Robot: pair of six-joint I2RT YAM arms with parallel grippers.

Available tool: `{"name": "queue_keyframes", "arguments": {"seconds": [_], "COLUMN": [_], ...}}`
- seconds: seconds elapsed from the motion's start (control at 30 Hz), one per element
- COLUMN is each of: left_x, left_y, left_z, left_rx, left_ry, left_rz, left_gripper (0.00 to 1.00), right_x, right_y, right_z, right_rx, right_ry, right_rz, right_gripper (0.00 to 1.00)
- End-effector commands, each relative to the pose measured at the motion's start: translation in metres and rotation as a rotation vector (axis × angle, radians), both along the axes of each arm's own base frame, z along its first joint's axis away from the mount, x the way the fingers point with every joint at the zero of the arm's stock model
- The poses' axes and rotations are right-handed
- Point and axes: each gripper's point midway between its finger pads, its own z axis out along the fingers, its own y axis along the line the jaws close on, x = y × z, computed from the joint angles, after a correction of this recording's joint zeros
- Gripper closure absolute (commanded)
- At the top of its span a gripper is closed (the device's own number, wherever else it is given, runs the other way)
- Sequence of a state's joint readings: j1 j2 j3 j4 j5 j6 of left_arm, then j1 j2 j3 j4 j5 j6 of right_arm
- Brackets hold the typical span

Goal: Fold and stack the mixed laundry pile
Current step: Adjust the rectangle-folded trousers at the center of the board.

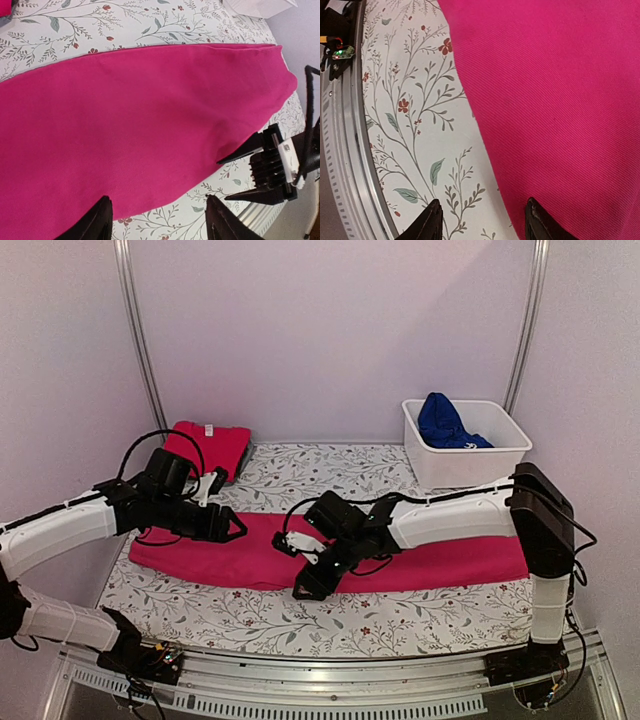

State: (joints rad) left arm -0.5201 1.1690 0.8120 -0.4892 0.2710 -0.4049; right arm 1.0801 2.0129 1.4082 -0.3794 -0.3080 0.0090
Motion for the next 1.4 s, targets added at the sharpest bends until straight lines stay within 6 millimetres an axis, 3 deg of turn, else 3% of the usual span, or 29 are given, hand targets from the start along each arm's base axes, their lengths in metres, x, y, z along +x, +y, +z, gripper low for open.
{"name": "queue_keyframes", "arguments": {"seconds": [0.0,0.1,0.17,0.23,0.33,0.53,0.63,0.93,1.13,1.27,1.37], "left_x": [-0.007,-0.007,-0.008,-0.010,-0.013,-0.017,-0.022,-0.052,-0.054,-0.049,-0.053], "left_y": [0.002,0.005,0.005,0.001,-0.007,-0.021,-0.035,-0.077,-0.092,-0.092,-0.098], "left_z": [-0.002,0.002,0.003,0.005,0.007,0.004,0.000,-0.041,-0.067,-0.090,-0.095], "left_rx": [-0.015,-0.011,-0.010,-0.009,0.023,0.136,0.210,0.455,0.501,0.612,0.625], "left_ry": [0.011,-0.027,-0.035,-0.044,-0.078,-0.142,-0.189,-0.255,-0.252,-0.257,-0.259], "left_rz": [-0.009,-0.008,-0.020,-0.042,-0.079,-0.133,-0.201,-0.492,-0.598,-0.673,-0.736], "left_gripper": [0.37,0.37,0.37,0.37,0.38,0.39,0.40,0.48,0.59,0.60,0.61], "right_x": [0.029,0.035,0.041,0.045,0.049,0.072,0.077,0.075,0.074,0.076,0.083], "right_y": [0.001,-0.005,-0.009,-0.009,-0.002,-0.001,-0.003,-0.009,-0.010,-0.012,-0.017], "right_z": [-0.023,-0.044,-0.050,-0.047,-0.025,0.018,0.025,0.005,-0.023,-0.037,-0.045], "right_rx": [-0.105,-0.175,-0.210,-0.213,-0.153,0.025,0.085,0.202,0.205,0.193,0.183], "right_ry": [-0.118,-0.125,-0.146,-0.163,-0.158,-0.042,0.037,0.323,0.438,0.474,0.489], "right_rz": [-0.069,-0.091,-0.111,-0.121,-0.123,-0.147,-0.125,-0.065,-0.070,-0.089,-0.117], "right_gripper": [0.47,0.55,0.66,0.79,0.99,1.00,1.00,1.00,1.00,1.00,1.00]}}
